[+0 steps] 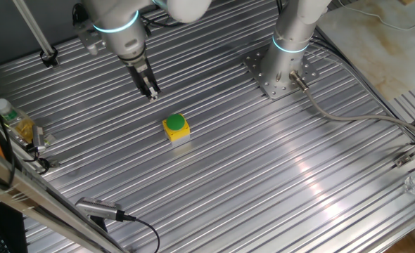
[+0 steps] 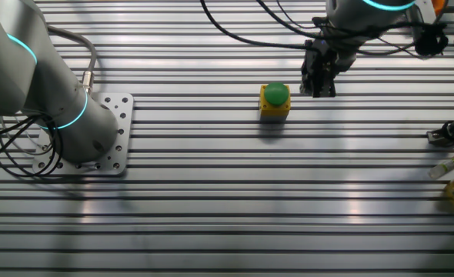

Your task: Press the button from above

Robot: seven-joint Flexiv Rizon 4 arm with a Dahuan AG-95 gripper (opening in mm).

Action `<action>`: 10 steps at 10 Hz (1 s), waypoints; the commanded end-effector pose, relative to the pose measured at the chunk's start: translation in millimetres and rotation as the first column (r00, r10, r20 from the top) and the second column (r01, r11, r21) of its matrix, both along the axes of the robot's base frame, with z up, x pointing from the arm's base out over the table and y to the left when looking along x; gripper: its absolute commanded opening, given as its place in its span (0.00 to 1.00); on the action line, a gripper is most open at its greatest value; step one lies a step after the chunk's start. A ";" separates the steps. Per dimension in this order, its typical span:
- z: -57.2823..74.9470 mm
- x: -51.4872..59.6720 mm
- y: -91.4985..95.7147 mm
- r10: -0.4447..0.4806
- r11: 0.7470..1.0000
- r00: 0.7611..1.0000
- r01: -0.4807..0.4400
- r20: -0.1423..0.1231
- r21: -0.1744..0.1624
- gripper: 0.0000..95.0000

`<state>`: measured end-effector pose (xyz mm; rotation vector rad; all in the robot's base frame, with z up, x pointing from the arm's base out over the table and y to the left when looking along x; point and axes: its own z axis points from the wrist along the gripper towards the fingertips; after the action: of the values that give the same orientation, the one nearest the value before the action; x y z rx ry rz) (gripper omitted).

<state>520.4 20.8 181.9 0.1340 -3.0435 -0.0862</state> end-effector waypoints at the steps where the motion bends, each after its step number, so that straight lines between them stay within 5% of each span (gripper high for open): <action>1: 0.2 1.1 -4.0 0.002 1.000 1.000 -0.002 0.002 0.005 0.00; 6: -4.2 -2.3 -8.2 0.000 1.000 1.000 0.000 0.001 0.010 0.00; 10: -13.3 -25.0 -3.6 -0.031 0.999 0.999 0.030 0.017 0.019 0.00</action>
<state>495.5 17.8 169.0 0.0925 -3.0573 -0.1180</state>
